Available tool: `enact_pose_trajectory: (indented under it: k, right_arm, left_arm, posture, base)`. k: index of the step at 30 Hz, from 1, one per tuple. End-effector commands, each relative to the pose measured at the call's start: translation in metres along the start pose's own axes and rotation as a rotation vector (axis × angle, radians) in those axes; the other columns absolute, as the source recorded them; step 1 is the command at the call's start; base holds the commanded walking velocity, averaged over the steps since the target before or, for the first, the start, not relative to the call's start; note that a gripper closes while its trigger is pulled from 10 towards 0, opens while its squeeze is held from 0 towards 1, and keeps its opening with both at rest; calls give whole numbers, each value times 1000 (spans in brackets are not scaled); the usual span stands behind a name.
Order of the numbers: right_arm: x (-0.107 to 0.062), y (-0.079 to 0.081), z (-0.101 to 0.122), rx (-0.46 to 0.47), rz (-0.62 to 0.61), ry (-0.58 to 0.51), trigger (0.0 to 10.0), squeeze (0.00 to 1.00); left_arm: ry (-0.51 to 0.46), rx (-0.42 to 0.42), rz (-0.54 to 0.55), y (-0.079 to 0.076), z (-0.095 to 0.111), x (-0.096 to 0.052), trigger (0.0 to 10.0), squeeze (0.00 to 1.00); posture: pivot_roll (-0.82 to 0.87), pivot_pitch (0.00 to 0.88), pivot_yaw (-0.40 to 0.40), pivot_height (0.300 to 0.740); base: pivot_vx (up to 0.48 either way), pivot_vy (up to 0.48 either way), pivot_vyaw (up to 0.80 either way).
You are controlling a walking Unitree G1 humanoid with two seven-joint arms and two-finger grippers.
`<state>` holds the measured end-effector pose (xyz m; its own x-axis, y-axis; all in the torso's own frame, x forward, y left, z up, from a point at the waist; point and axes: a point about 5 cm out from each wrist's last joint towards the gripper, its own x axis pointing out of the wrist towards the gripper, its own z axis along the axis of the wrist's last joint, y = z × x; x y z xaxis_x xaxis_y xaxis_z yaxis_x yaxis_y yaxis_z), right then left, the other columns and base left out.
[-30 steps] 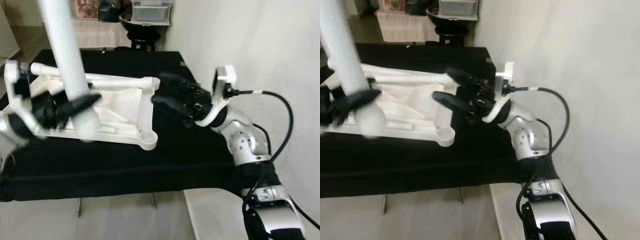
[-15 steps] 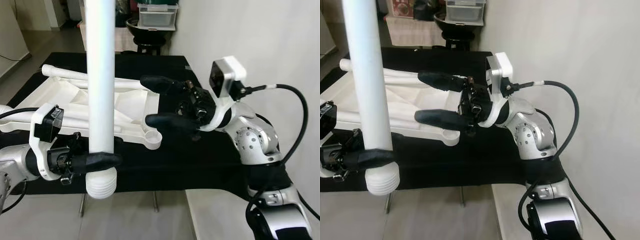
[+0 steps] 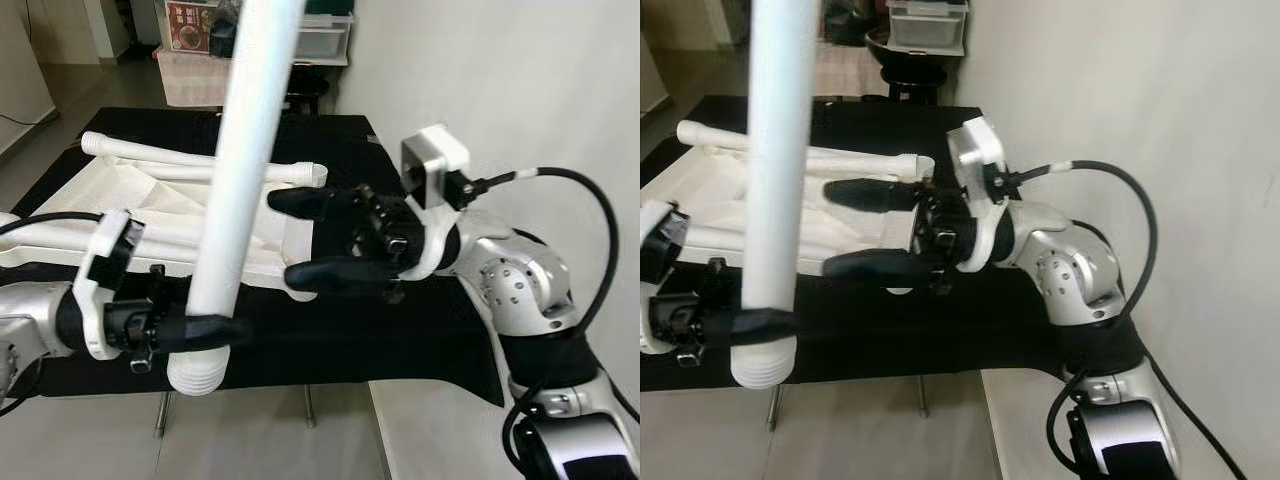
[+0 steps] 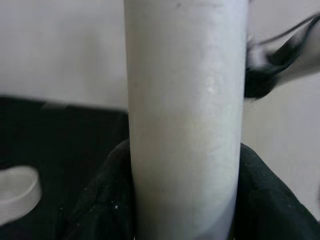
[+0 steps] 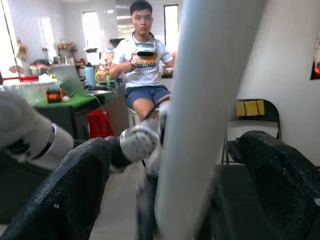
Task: Building children table
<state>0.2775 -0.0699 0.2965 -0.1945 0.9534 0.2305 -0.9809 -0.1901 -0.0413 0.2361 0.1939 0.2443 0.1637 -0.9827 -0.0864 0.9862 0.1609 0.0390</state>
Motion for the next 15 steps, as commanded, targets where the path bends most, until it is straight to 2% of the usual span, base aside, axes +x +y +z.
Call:
enact_pose_trajectory:
  k: [1, 9, 10, 11, 13, 14, 15]
  right_arm:
    - [8, 4, 2, 3, 10, 18, 10000, 0]
    - [15, 4, -3, 16, 0, 46, 10000, 0]
    - [20, 2, -7, 29, -30, 68, 10000, 0]
    - [20, 2, -7, 29, -30, 68, 10000, 0]
    - [30, -7, -18, 82, -125, 105, 10000, 0]
    - [30, -7, -18, 82, -125, 105, 10000, 0]
    - [36, -12, -23, 124, -186, 106, 10000, 0]
  left_arm:
    - [54, 36, 26, 5, -4, 3, 0, 0]
    - [91, 83, 75, 12, -7, 8, 0, 0]
    - [89, 117, 96, 17, -5, 11, 0, 0]
    - [89, 117, 96, 17, -5, 11, 0, 0]
    - [83, 184, 123, 25, 1, 20, 0, 0]
    - [83, 184, 123, 25, 1, 20, 0, 0]
    - [70, 209, 125, 28, 4, 25, 0, 0]
  posture:
    - [-128, 24, -95, 740]
    - [-132, 24, -94, 740]
    - [-130, 24, -100, 740]
    - [-130, 24, -100, 740]
    - [-131, 24, -104, 740]
    - [-131, 24, -104, 740]
    - [-131, 24, -104, 740]
  base:
    - [0, 0, 0]
    - [0, 0, 0]
    - [0, 0, 0]
    - [0, 0, 0]
    - [0, 0, 0]
    - [0, 0, 0]
    - [0, 0, 0]
